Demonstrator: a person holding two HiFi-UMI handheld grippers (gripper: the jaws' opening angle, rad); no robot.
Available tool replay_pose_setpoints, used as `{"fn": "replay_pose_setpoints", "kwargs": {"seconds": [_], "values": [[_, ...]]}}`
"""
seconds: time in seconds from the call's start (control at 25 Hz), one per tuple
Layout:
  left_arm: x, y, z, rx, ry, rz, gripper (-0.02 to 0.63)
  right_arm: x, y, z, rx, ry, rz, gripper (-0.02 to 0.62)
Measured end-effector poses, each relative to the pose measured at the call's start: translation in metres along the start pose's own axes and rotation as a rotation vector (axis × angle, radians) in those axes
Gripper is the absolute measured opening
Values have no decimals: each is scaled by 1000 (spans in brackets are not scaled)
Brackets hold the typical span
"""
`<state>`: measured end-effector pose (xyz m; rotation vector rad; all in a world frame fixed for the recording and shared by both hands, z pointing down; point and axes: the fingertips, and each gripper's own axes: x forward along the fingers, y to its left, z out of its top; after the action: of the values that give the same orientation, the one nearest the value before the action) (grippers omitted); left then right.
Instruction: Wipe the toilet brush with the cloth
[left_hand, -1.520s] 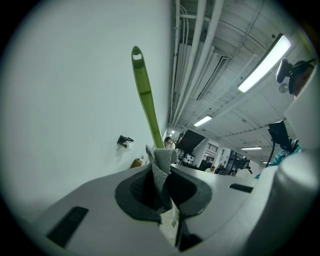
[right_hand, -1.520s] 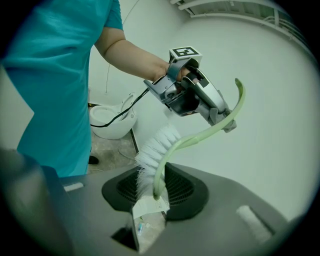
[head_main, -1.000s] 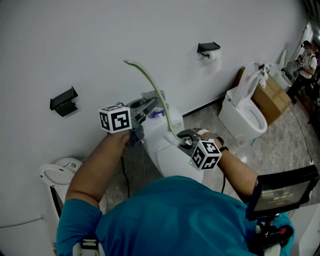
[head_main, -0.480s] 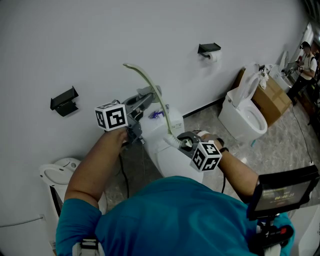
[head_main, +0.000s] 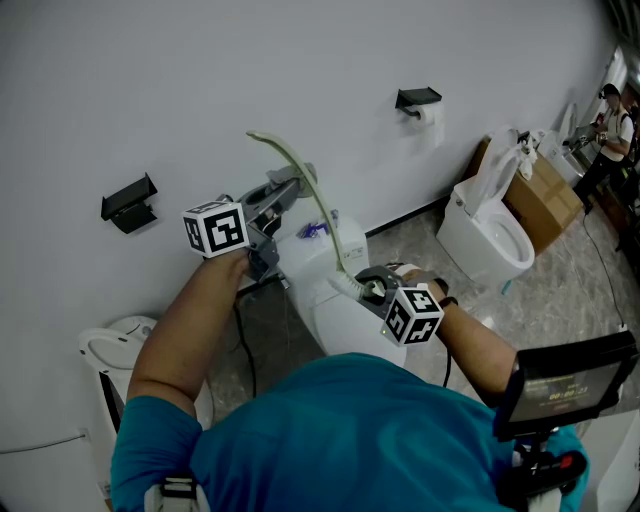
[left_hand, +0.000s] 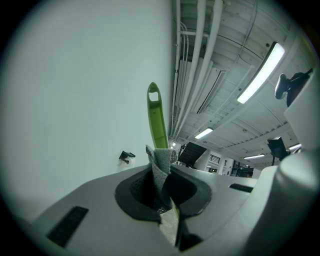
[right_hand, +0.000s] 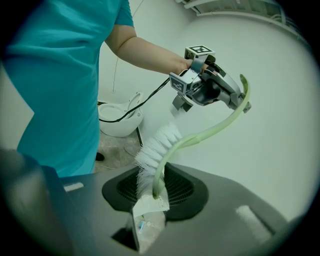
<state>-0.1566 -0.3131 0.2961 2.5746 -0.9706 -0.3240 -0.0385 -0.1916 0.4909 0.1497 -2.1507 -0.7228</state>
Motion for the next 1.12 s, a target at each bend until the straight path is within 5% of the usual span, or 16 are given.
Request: {"fn": "replay_pose_setpoints", "kwargs": {"seconds": [1.12], "values": [[-32, 17, 61, 21, -154, 38, 38, 2, 14, -6, -15, 11, 38, 104]]}}
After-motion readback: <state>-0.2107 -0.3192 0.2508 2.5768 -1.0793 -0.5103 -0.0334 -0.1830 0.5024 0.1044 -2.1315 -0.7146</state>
